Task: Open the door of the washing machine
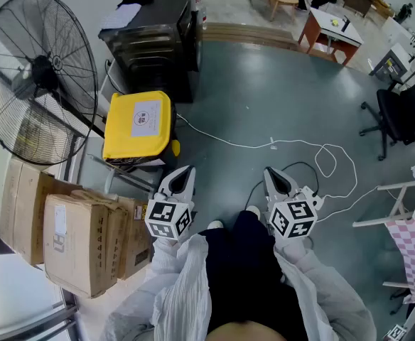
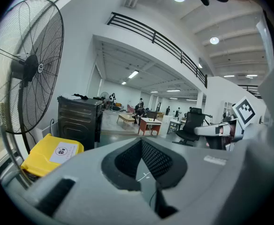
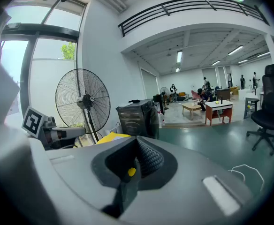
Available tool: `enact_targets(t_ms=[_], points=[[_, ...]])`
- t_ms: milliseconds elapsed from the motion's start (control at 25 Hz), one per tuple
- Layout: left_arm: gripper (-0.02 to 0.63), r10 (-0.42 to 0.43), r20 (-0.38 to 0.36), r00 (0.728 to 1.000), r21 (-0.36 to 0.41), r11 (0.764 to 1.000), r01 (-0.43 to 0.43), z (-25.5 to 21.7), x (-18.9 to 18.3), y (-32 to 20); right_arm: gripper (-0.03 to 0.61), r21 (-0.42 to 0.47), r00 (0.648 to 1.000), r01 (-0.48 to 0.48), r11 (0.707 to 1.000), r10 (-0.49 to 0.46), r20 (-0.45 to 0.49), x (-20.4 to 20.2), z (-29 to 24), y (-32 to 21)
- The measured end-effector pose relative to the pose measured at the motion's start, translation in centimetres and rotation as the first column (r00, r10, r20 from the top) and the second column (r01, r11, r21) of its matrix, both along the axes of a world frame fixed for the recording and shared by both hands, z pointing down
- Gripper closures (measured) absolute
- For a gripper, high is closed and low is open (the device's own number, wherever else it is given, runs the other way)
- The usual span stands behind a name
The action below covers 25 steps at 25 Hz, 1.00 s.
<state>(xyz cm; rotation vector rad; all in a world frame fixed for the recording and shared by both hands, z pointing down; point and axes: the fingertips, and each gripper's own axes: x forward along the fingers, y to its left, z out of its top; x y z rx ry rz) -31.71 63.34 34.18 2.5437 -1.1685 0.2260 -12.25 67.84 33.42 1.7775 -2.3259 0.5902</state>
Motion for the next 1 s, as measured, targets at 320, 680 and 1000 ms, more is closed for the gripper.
enact_targets(t_ms=[320,680,1000], points=[[0.611,0.032,0.008,0.999,0.003,0.999,-0.032,0.1,0.7,1.0,0.571,0.044,1.000,0.004,0.999,-0.005,0.019,-0.5,-0.8,0.8],[0.480,0.013,0.017,1.000,-0.032,0.999,-0.013,2.1,0.6,1.0,0.571,0.004,0.999,0.012,1.000,-0.013,0.040,-0.9,1.0,0.7],[0.394,0.011,-0.001,1.000,-0.033,0.999,-0.011,2.1,4.1,-5.5,0.571,0.025,0.994,0.029,0.999,-0.031,0.103,2.0,1.0,-6.5]])
